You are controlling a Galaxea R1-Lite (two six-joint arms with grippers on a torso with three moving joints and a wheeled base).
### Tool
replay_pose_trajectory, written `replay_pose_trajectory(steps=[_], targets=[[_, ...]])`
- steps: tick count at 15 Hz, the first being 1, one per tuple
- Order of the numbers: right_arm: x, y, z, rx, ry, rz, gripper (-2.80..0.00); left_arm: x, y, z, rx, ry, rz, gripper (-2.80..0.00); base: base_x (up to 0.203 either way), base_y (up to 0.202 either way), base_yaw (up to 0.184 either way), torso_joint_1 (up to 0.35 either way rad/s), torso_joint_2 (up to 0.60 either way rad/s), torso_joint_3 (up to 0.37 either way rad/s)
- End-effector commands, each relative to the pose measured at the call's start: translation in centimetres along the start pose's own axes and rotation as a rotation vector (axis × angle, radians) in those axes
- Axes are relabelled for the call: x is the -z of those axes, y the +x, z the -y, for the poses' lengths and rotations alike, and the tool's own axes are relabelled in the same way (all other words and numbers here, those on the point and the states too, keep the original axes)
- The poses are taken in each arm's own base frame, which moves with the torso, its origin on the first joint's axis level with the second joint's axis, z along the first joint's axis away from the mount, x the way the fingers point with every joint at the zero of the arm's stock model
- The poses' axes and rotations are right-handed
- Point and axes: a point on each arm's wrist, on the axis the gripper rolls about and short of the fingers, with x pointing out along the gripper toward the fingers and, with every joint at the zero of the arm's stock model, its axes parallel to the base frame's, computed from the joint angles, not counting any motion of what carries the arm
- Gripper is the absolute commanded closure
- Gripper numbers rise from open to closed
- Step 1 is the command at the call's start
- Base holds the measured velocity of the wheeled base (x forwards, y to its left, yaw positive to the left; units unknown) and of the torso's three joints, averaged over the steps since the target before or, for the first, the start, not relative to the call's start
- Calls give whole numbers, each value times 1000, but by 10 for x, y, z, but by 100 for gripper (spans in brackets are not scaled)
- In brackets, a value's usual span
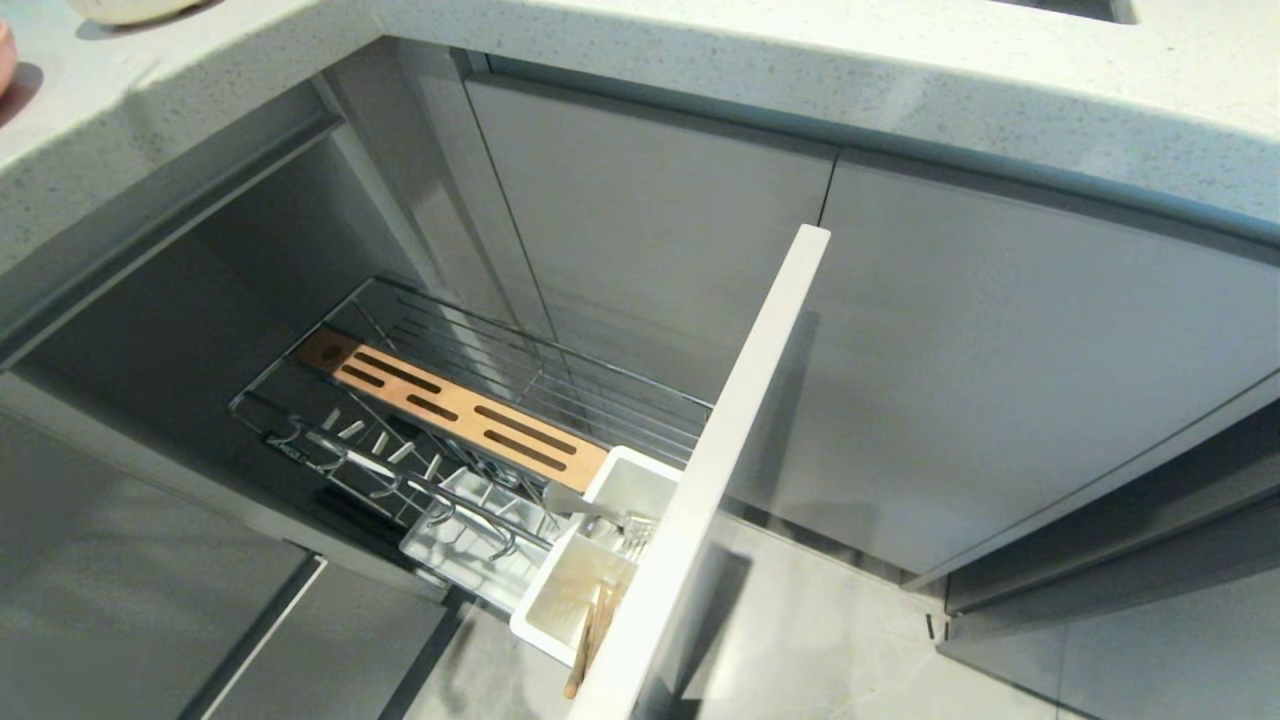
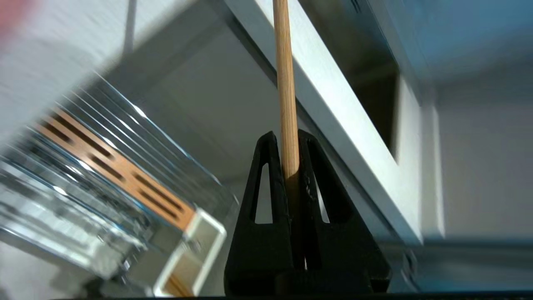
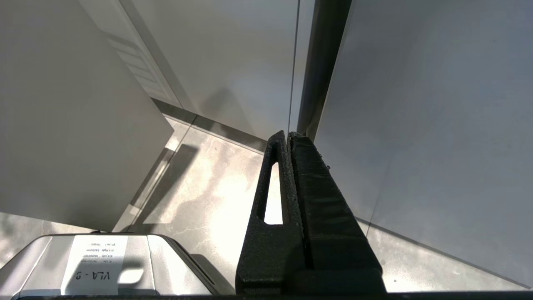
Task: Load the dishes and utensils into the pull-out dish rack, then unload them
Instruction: Pick up the chopsticks and place it in the cupboard
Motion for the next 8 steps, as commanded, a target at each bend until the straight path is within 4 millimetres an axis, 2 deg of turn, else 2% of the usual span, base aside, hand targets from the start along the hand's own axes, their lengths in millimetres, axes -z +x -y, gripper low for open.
replay_pose_trajectory(steps=[1, 4, 8], targets=[[1, 0, 0, 0, 0, -3, 0, 7, -4, 0, 102, -10, -150, 0, 0, 0, 0, 0, 0, 0], [0, 0, 0, 0, 0, -2, 0, 18, 7, -3, 157, -23, -340, 0, 0, 0, 0, 0, 0, 0], [0, 0, 0, 0, 0, -2, 0, 31, 37, -10, 110, -2, -506, 0, 0, 0, 0, 0, 0, 0]])
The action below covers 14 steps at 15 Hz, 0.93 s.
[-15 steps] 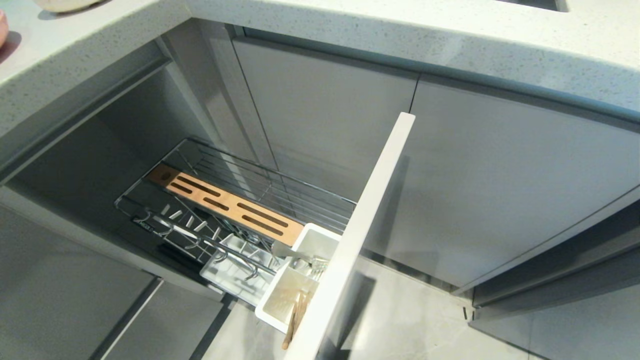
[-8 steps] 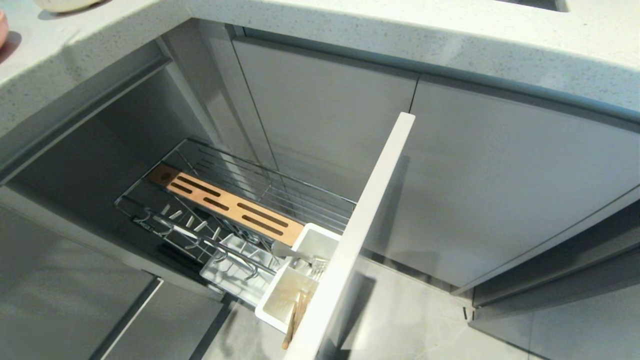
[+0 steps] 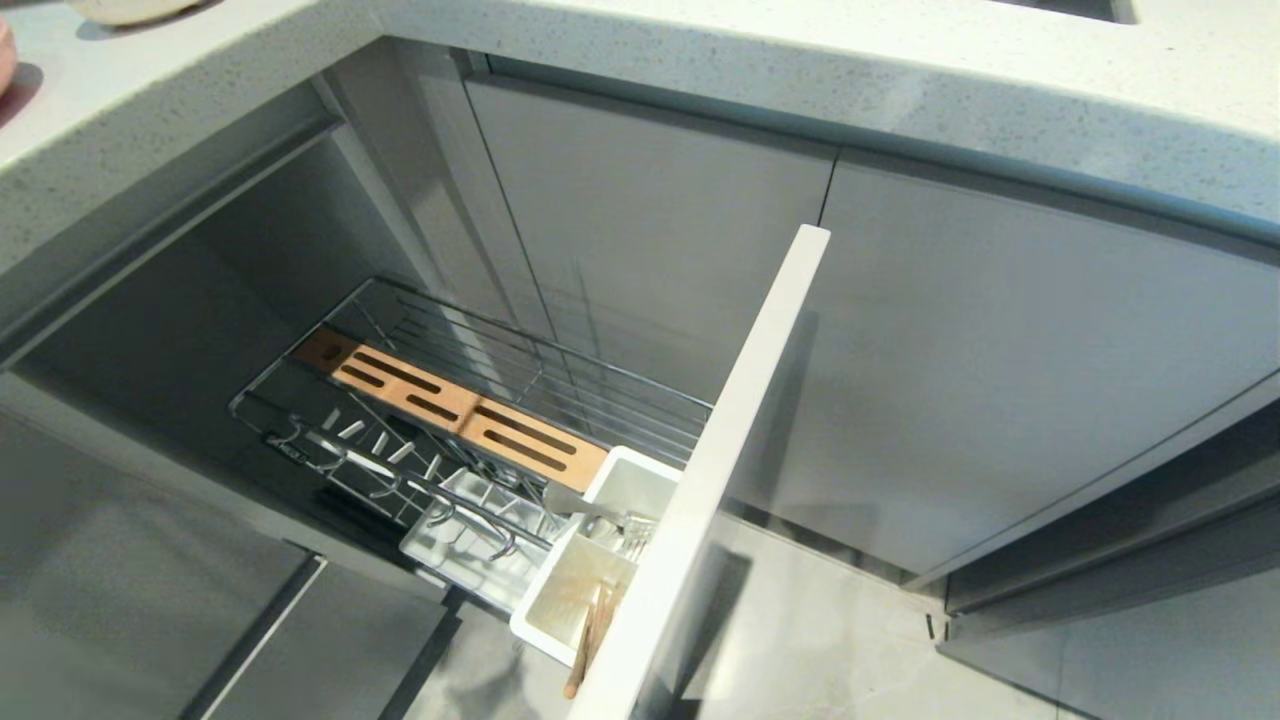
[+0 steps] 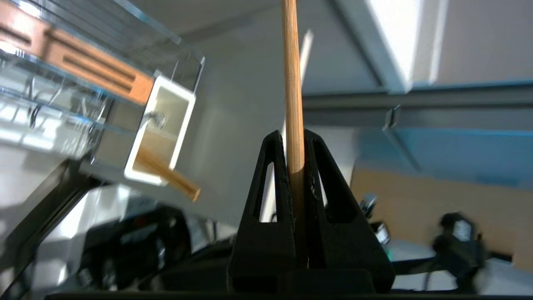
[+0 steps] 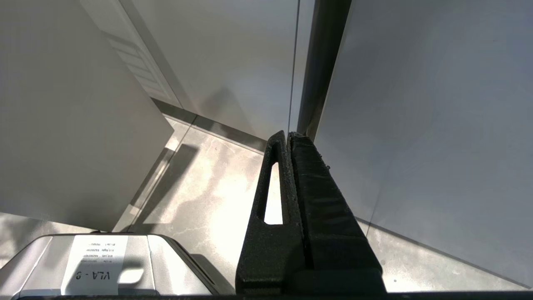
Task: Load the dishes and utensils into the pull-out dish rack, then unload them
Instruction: Pick up the chopsticks and place it in the cupboard
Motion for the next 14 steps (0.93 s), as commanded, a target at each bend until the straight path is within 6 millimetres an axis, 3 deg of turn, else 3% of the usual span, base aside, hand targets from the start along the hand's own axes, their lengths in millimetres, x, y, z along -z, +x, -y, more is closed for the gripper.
replay_pose_trajectory(steps=[1, 4, 10, 14], targets=[[0, 0, 0, 0, 0, -2, 0, 0, 25, -7, -35, 2, -116, 0, 0, 0, 0, 0, 0, 0], [0, 0, 0, 0, 0, -2, 0, 7, 42, -11, -48, 50, -266, 0, 0, 0, 0, 0, 0, 0], [0, 0, 0, 0, 0, -2, 0, 28, 50, -27, -164, 259, -551, 0, 0, 0, 0, 0, 0, 0], [0, 0, 0, 0, 0, -2, 0, 34, 71, -40, -216, 387, -734, 0, 0, 0, 0, 0, 0, 0]])
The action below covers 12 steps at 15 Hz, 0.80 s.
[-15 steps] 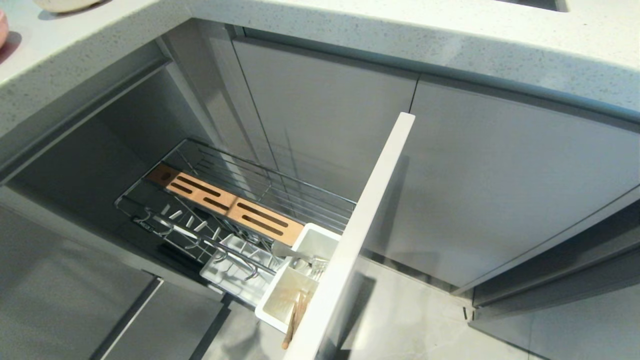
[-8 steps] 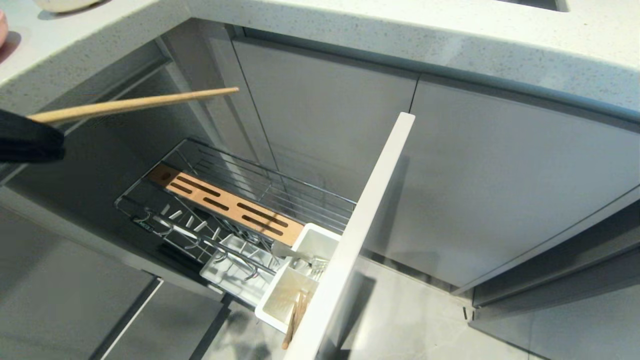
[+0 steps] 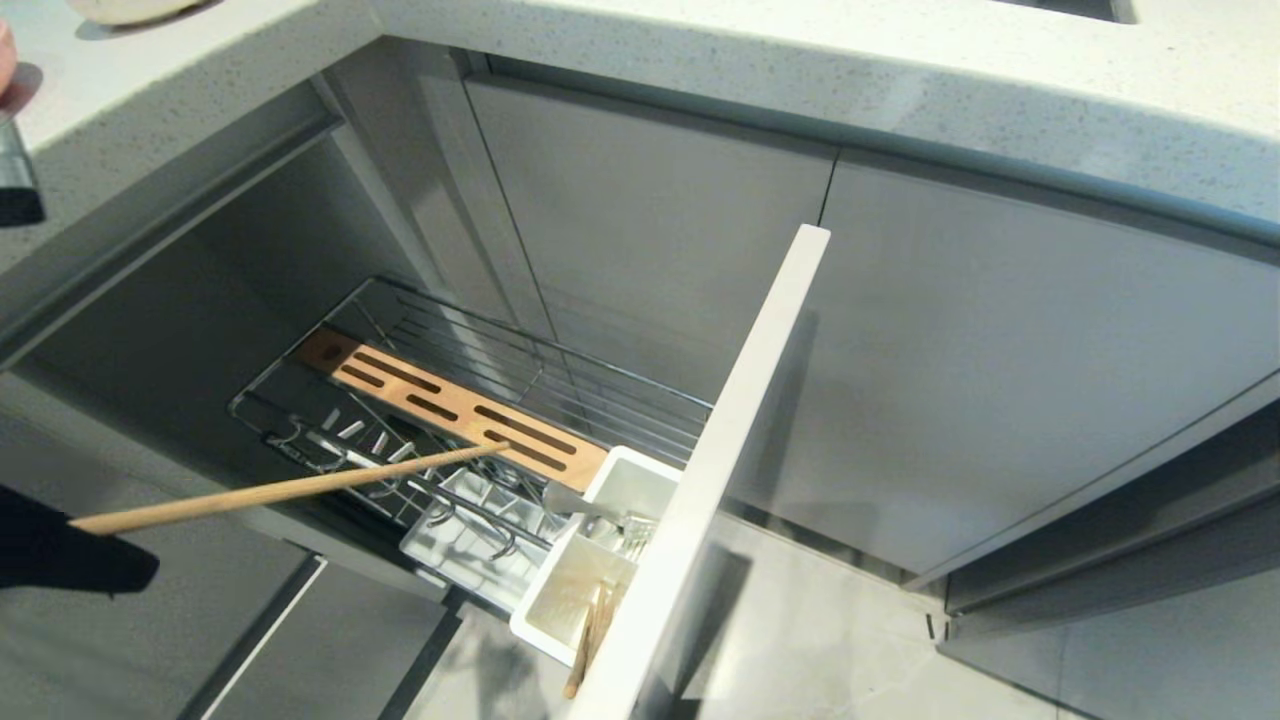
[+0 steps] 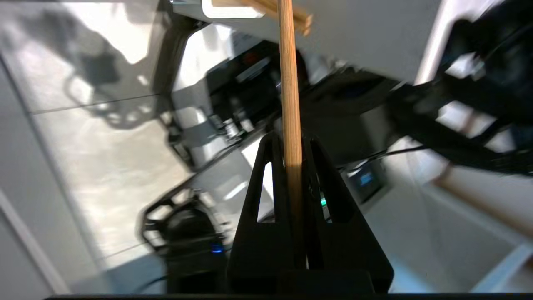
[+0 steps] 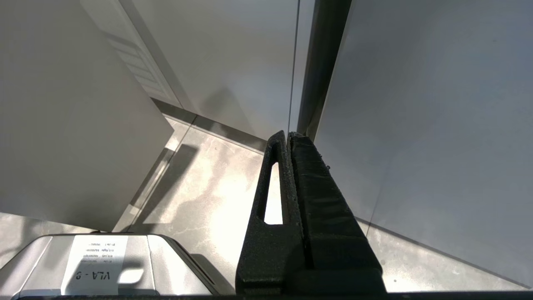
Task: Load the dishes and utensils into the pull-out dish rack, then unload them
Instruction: Pick up the chopsticks and place it in the cupboard
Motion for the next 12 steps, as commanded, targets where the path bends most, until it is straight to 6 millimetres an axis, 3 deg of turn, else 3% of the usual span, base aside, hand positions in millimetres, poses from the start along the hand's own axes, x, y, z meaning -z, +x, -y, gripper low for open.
replay_pose_trajectory(steps=[1, 8, 12], targets=[[0, 0, 0, -1, 0, -2, 0, -10, 20, -7, -9, 87, -89, 0, 0, 0, 0, 0, 0, 0], [0, 0, 0, -1, 0, -2, 0, -16, 79, -29, -39, 122, -354, 0, 0, 0, 0, 0, 0, 0], [0, 0, 0, -1, 0, -2, 0, -25, 105, -33, -50, 134, -397, 0, 0, 0, 0, 0, 0, 0]])
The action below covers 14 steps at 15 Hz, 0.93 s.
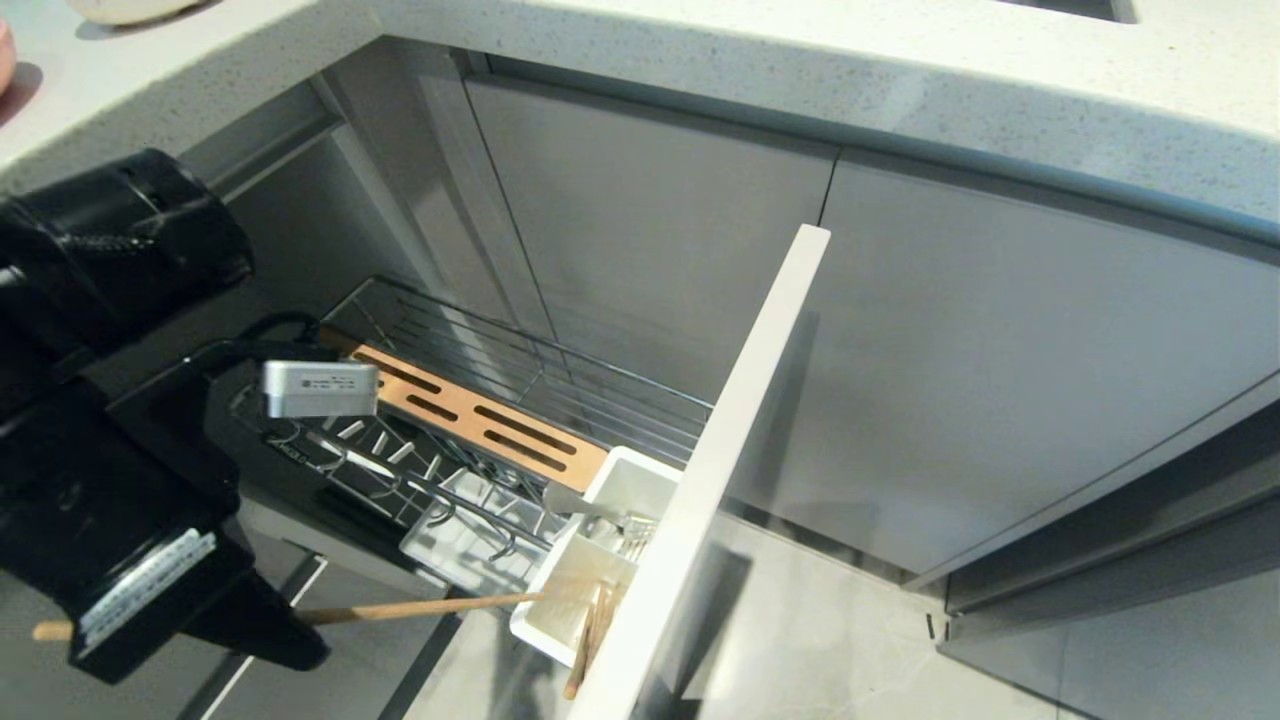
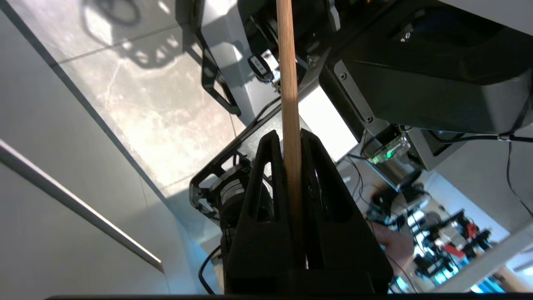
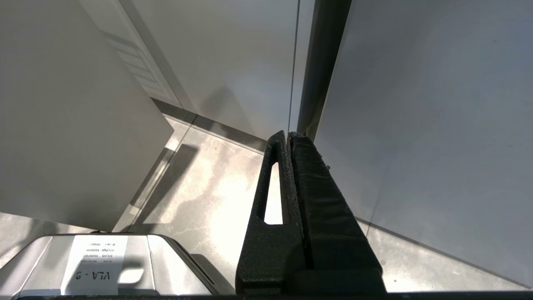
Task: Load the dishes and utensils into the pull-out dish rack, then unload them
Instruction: Pick up the chopsticks and place it in the cupboard
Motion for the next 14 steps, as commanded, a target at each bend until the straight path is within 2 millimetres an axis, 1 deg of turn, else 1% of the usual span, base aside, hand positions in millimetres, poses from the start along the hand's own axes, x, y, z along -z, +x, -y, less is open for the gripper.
replay_pose_trajectory(steps=[1, 5, 9, 14], targets=[[0, 0, 0, 0, 0, -2, 0, -8, 10, -1, 14, 0, -35, 0, 0, 0, 0, 0, 0, 0], [0, 0, 0, 0, 0, -2, 0, -24, 21, -5, 17, -40, 2, 0, 0, 0, 0, 0, 0, 0], [0, 0, 0, 0, 0, -2, 0, -37, 35, -7, 36, -46, -44, 0, 0, 0, 0, 0, 0, 0], [0, 0, 0, 0, 0, -2, 0, -54, 52, -10, 118, -85, -81, 0, 0, 0, 0, 0, 0, 0]])
